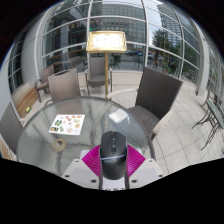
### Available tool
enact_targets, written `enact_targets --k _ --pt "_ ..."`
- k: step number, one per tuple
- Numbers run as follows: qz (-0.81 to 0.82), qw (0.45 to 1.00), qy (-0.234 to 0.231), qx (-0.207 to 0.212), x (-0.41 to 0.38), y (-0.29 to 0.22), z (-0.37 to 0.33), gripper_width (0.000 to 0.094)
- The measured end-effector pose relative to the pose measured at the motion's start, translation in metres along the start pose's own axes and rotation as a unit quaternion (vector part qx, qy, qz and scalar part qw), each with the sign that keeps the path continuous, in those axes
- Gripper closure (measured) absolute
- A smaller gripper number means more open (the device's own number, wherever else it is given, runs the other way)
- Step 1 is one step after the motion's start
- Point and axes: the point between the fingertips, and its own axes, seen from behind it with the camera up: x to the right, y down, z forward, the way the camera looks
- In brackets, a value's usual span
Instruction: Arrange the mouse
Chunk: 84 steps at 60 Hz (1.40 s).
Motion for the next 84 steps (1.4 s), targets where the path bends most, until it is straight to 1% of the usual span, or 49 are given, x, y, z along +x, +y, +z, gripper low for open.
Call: enact_targets --k 2,4,5,12,13,17,20,29,31,33,35,36,38,42,50,56,67,77,84 --pt "0.001 1.000 -0.005 -0.028 0.003 0.013 0.019 0.0637" --pt "-0.001 0.999 -0.010 -0.049 0.003 0.033 0.033 0.0639" --pt "-0.001 0.998 -0.012 -0.056 0.002 0.057 0.036 0.0639" --pt "0.002 0.994 -0.031 -0.108 -0.004 0.110 0.063 0.0639" --pt "0.001 0.993 -0.031 -0.111 -0.006 0.120 0.072 0.0620" --pt "-0.009 0.992 -0.032 -0.125 -0.006 0.138 0.081 0.0612" --pt "-0.016 0.992 -0.031 -0.117 -0.004 0.134 0.080 0.0576" --pt "-0.029 0.991 -0.024 -0.131 -0.001 0.139 0.079 0.0461" --pt "-0.039 0.990 -0.017 -0.133 0.001 0.138 0.078 0.0393" --pt "-0.049 0.989 -0.003 -0.137 0.006 0.137 0.076 0.0258" --pt "-0.052 0.990 0.005 -0.133 0.008 0.130 0.071 0.0087" --pt "-0.049 0.991 0.006 -0.127 0.008 0.124 0.068 0.0058" --pt "-0.037 0.993 0.010 -0.113 0.007 0.112 0.059 0.0075" --pt "-0.014 0.997 0.010 -0.076 -0.001 0.082 0.038 0.0076" --pt "-0.014 0.999 0.019 -0.027 -0.027 0.037 -0.025 0.0074" --pt "-0.018 1.000 0.018 0.002 -0.057 0.020 -0.077 0.0072" --pt "-0.013 0.999 0.004 0.034 -0.125 0.026 -0.159 0.0065" --pt "-0.025 0.999 -0.005 0.040 -0.179 0.057 -0.212 0.0076" --pt "-0.025 0.999 -0.012 0.037 -0.207 0.080 -0.236 0.0077"
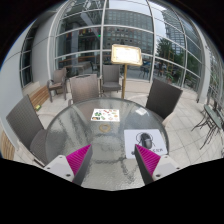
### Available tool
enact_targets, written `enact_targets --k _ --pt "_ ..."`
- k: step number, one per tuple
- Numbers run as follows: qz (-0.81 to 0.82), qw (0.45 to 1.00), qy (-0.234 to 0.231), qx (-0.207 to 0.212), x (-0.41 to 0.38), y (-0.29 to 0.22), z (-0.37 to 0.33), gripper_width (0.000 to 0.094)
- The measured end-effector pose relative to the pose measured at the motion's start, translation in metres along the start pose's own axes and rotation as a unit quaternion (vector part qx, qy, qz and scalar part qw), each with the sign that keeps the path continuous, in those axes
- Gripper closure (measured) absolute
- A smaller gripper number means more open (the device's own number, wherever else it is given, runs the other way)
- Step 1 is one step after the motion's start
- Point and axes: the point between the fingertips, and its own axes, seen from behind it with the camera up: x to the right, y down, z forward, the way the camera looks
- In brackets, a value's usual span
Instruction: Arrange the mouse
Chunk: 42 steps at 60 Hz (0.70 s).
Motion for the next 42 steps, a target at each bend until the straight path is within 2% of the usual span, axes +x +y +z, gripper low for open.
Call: enact_targets --k 20,42 --pt "-0.014 1.000 0.005 -0.008 -0.029 0.033 -0.030 0.0078" --pt "-0.009 1.000 0.009 0.008 -0.029 0.020 -0.042 0.0077"
